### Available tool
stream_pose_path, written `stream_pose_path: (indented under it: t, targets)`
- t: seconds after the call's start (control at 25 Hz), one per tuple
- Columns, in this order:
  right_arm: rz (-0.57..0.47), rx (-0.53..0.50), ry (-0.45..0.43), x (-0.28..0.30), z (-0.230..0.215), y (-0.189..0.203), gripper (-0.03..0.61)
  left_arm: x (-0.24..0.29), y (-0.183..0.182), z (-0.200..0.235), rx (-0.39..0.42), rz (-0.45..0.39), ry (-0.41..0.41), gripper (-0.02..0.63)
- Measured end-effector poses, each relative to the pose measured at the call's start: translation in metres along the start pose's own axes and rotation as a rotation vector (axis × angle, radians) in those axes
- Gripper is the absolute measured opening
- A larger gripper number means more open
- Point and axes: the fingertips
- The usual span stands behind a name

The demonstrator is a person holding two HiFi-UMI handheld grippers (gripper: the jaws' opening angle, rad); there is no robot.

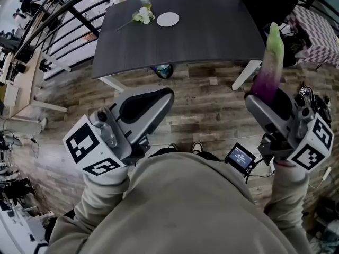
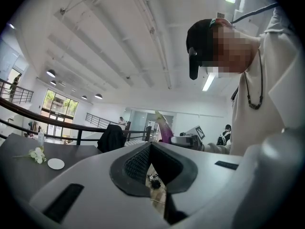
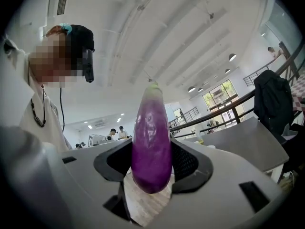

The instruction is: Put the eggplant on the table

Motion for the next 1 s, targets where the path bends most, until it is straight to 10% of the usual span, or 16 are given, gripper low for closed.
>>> stream_pose_path:
  t: [1.0]
  targets:
    - [-0.037, -0.028, 0.180, -0.020, -0.025, -0.014, 0.240, 0.043, -0.011, 0.030, 0.030, -0.029, 0.169, 0.005]
Point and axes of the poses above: the fingertips, and each gripper's own axes: x forward along the fingers, z to its left, y out of its underside, and after that the axes turned 10 degrees about z, right-handed
